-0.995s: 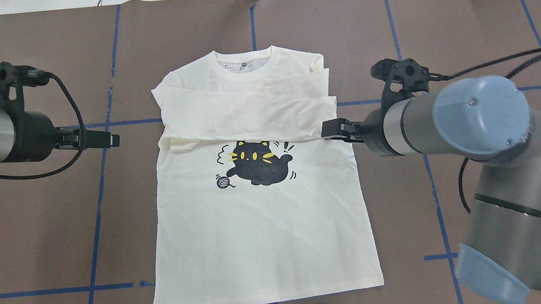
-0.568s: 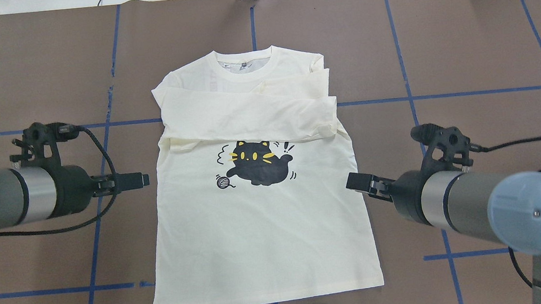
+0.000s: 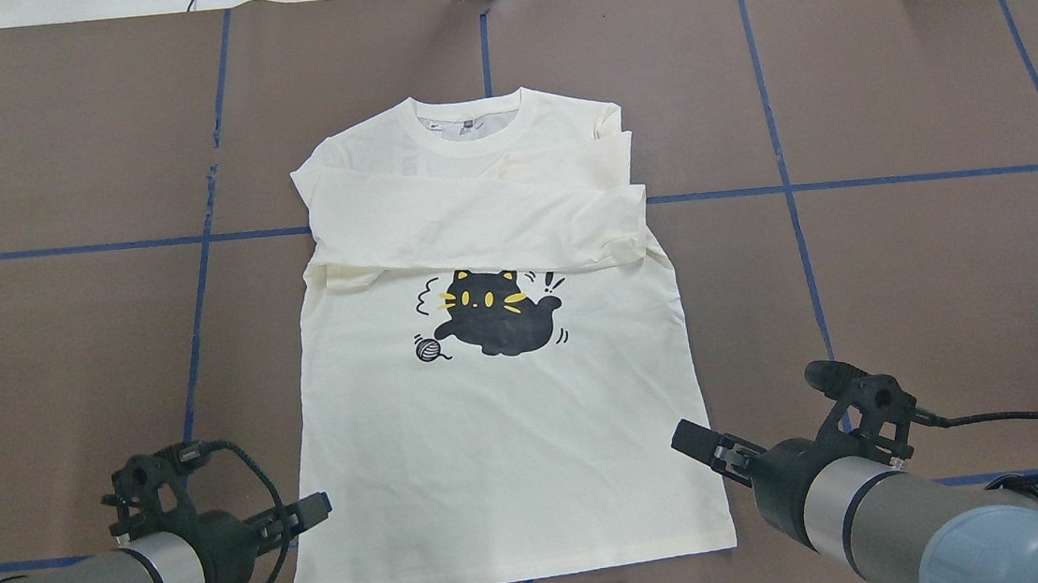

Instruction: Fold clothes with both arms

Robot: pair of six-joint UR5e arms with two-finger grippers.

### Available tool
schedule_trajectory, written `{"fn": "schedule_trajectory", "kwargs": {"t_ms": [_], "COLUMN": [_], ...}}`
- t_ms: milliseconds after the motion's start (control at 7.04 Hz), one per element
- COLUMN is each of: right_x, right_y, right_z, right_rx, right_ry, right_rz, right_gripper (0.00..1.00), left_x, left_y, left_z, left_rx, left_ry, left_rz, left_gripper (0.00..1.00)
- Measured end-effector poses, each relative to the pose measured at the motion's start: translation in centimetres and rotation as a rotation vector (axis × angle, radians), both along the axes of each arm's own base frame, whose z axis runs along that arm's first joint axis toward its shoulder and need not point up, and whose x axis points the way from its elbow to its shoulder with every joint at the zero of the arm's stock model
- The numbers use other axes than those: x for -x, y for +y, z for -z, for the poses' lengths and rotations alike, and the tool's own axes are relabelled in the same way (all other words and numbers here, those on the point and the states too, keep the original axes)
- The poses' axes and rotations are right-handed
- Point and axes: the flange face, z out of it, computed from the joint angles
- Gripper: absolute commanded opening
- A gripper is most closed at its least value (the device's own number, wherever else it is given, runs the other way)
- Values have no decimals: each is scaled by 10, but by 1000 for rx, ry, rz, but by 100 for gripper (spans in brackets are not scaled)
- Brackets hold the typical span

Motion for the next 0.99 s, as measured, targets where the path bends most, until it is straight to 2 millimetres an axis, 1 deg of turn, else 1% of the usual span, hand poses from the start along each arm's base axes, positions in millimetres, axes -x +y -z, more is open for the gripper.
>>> {"fn": "schedule_trajectory", "kwargs": {"t_ms": [142, 284, 426, 710, 995], "right_x": [1, 2, 3, 4, 5], "right_y": [2, 4, 5, 7, 9], "right_z": [0, -1, 0, 0, 0], "right_rx": [-2, -7, -11, -19, -23], "right_ry": [1, 2, 2, 1, -1], "right_rz": [-5, -9, -14, -26, -32], "right_gripper": [97, 98, 98, 98, 98], "left_x": [-8, -14, -18, -22, -25], "left_y": [21, 35, 43, 49, 53], "left_z": [-12, -23, -30, -34, -34], "left_rx": [20, 27, 29, 29, 31], "left_ry": [-16, -36, -50, -57, -56], "left_rz": [-12, -24, -33, -44, -50], "left_gripper": [66, 66, 66, 60, 58]}}
